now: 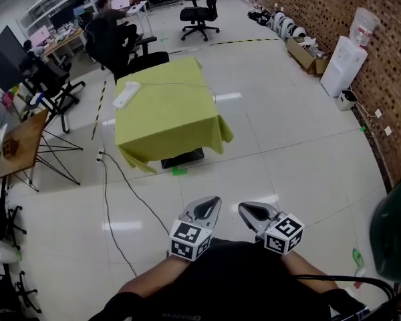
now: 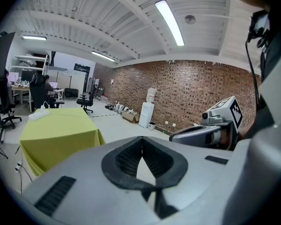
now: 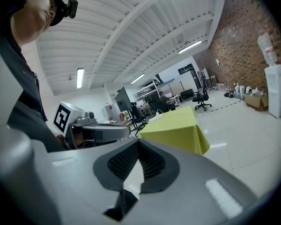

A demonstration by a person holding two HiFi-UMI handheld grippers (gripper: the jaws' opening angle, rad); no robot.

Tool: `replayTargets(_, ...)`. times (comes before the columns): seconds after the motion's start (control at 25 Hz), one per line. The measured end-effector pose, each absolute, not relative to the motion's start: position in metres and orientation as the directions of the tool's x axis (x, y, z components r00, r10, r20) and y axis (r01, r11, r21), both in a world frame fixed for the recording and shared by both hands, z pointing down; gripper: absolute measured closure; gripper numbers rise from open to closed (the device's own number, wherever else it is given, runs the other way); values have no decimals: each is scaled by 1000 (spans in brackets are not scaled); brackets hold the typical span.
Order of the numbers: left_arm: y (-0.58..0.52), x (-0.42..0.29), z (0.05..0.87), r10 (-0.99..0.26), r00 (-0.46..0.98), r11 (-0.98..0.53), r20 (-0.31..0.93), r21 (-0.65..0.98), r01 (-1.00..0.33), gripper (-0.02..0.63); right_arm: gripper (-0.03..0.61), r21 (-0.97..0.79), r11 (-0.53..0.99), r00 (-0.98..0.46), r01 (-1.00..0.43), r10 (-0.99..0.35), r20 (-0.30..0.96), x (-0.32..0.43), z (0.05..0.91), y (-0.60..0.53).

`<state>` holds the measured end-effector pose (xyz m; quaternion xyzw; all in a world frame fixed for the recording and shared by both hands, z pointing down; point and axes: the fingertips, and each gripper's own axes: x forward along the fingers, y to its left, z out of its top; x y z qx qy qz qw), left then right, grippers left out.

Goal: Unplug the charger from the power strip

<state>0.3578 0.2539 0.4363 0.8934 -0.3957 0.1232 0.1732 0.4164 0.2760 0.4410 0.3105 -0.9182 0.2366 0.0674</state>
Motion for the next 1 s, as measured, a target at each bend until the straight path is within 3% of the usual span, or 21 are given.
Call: replayTargets(1.0, 164, 136, 437, -744, 577, -498, 337, 297, -815, 606, 575, -352, 788, -848, -505, -375, 375, 188, 449, 182)
